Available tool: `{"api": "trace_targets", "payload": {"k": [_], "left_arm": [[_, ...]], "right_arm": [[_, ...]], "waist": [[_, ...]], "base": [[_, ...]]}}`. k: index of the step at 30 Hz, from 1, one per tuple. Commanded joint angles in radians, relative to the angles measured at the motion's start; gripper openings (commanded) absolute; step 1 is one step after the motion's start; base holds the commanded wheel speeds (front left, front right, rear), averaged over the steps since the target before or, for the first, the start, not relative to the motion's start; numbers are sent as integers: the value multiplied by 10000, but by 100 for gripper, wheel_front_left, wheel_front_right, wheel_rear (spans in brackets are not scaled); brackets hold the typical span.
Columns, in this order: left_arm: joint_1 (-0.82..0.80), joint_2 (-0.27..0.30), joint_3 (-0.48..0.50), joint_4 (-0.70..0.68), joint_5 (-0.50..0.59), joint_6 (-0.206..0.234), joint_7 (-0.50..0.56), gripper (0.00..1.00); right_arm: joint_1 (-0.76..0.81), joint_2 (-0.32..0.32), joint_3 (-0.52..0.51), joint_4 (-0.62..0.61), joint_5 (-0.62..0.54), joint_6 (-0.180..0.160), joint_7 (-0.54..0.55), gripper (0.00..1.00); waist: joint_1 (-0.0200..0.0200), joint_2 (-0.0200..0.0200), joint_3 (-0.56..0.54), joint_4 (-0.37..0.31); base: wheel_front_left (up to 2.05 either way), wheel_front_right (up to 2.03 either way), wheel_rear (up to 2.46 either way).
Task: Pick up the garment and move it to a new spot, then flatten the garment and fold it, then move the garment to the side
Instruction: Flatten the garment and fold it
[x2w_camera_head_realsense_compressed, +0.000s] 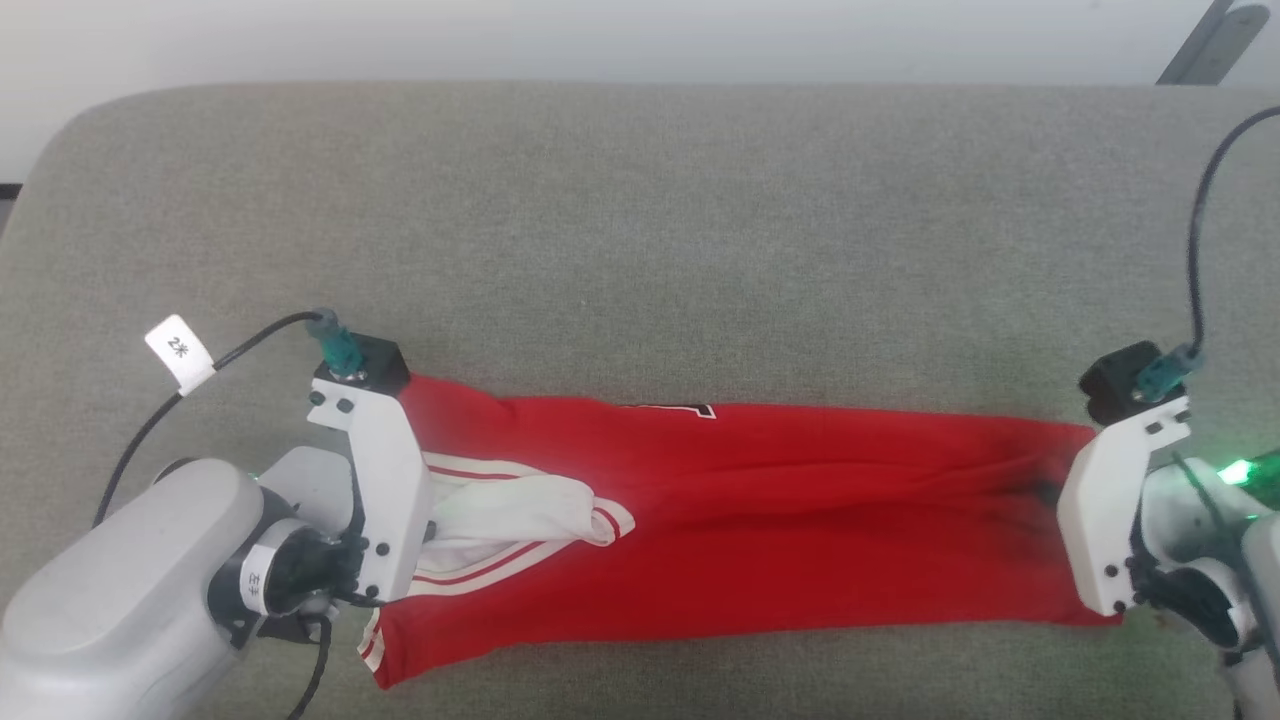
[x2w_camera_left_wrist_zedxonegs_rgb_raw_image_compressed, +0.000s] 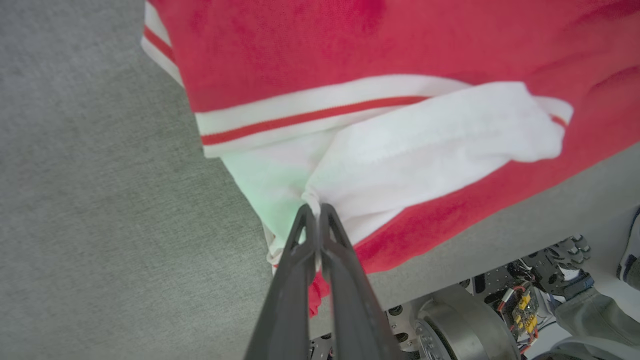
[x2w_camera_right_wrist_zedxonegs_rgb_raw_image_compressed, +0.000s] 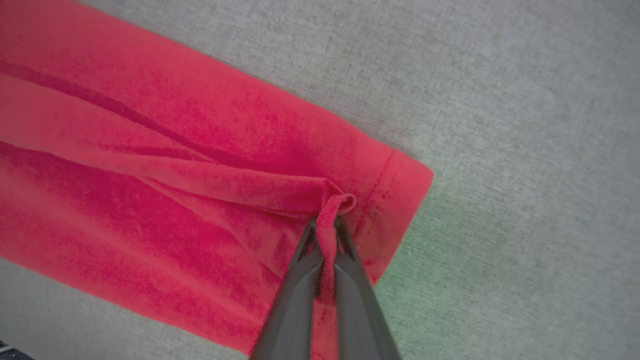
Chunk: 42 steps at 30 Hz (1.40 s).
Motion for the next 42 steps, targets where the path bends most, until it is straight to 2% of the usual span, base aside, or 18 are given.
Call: {"api": "trace_targets", "payload": {"k": [1,2,3,5,13,21,27,28,35,42], "left_arm": [[162,-41,18,153,7,-95,-104,19],[194,-49,20,272,65,-141,-226,39],[225,-88,37,364,84,-179,-349,73],[342,-118,87,506,109,-317,-677,100],[973,27,290,336,297,-490,-1979,100],[1811,326,650,-151,1201,-597,-4561,100],[2551,336,1167,-220,1804,-274,-6902,100],[2551,336,1167,-220,1804,-274,-6902,100],[3546,171,1974,-74,2073,336,-9445,100],[4412,-149,2583,231,2057,577,-11235,100]], "right_arm": [[0,110,85,50,-52,-19,-56,100],[-7,138,90,80,-96,-19,-97,100],[-27,170,86,99,-108,-19,-131,100],[32,214,90,106,-112,-19,-94,100],[309,396,-494,183,-138,-19,-110,100],[586,588,-1364,608,-250,-19,165,100],[517,696,-1756,1266,-275,-19,421,100],[517,696,-1756,1266,-275,-19,421,100],[203,703,-2004,2384,-156,-19,459,100],[-33,847,-1849,3463,280,-16,287,100]], "waist": [[0,0,-89,-10],[0,0,-143,-18],[0,0,-206,-25],[0,0,-410,-18],[0,0,-1024,70],[0,0,-1370,297],[0,0,-1403,543],[0,0,-1403,543],[0,0,-1246,955],[0,0,-1002,1398]], "base": [[0,0,0],[0,0,0],[0,0,0],[0,0,0],[0,0,0],[0,0,0],[0,0,0],[0,0,0],[0,0,0],[0,0,0]]}}
